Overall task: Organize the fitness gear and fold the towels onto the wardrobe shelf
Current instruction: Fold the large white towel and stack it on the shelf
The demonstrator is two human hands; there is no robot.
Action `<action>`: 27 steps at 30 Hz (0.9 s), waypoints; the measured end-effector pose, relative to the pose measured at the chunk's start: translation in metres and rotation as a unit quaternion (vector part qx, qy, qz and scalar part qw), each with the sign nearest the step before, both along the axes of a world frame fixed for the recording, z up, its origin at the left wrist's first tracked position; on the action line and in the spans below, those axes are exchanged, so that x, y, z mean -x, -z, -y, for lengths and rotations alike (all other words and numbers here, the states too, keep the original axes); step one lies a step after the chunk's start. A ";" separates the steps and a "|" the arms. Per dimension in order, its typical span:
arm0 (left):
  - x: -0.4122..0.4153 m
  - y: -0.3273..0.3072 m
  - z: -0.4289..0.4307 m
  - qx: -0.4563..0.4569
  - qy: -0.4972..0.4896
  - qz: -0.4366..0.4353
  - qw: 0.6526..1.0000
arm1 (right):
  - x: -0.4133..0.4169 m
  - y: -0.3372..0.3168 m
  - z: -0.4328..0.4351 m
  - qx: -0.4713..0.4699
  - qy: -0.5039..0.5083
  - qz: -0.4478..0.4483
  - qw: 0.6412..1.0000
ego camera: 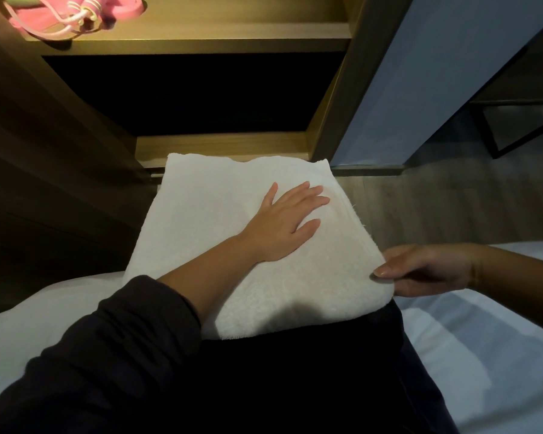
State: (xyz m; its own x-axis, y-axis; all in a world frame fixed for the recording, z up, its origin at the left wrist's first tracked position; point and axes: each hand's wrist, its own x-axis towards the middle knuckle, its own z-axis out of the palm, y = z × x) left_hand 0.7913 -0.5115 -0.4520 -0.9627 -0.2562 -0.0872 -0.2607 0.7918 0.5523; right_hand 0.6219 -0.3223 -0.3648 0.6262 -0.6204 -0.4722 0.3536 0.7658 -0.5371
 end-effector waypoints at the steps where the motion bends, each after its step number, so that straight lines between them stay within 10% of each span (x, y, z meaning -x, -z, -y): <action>1: -0.001 0.001 0.000 0.003 -0.001 0.000 1.000 | 0.003 0.000 -0.003 -0.004 0.009 -0.015 1.000; 13: -0.002 -0.018 -0.007 0.008 -0.021 0.039 0.999 | 0.024 -0.011 -0.023 -0.024 0.072 -0.237 0.969; 19: -0.023 -0.049 -0.023 -0.018 -0.068 0.104 0.992 | -0.012 -0.014 -0.002 0.109 0.147 -0.616 0.766; 27: -0.074 -0.059 -0.018 0.061 -0.091 0.183 0.977 | -0.091 -0.009 0.047 0.235 -0.089 -0.797 0.549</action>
State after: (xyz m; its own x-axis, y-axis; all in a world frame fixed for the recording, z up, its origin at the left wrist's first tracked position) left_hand 0.8650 -0.4932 -0.3935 -0.8107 -0.4497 -0.3749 -0.5651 0.7686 0.3000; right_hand 0.7130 -0.3689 -0.3562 -0.2796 -0.9046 -0.3217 -0.9106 0.3561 -0.2097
